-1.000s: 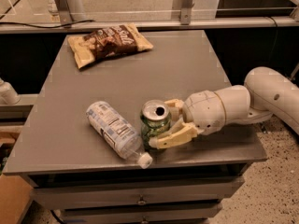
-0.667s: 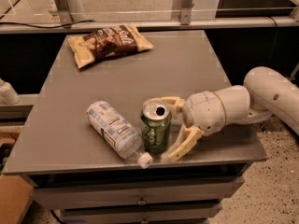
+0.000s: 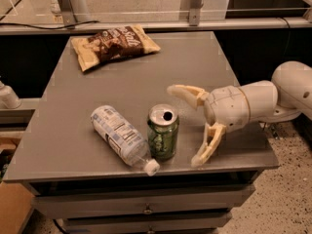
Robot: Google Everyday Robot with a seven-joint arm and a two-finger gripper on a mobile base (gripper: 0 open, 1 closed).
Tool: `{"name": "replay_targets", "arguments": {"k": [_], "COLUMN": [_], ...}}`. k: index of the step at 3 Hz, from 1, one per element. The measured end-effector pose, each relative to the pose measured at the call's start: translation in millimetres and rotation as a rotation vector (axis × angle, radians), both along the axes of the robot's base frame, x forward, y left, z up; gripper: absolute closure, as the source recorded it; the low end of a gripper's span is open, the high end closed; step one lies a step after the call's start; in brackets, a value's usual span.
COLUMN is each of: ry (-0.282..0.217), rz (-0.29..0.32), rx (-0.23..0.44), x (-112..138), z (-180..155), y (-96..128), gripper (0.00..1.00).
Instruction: Move green can near blue plastic bottle
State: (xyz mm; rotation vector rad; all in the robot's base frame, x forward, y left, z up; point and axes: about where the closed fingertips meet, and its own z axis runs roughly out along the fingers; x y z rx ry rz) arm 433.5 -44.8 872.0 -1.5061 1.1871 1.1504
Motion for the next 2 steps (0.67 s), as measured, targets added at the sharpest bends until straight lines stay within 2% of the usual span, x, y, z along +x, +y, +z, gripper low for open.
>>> {"name": "replay_targets", "arguments": {"k": [2], "ry": [-0.127], "rz": [-0.215], "rx": [-0.028], "x": [59], "z": [50], "y": [-84], "gripper": [0.00]}}
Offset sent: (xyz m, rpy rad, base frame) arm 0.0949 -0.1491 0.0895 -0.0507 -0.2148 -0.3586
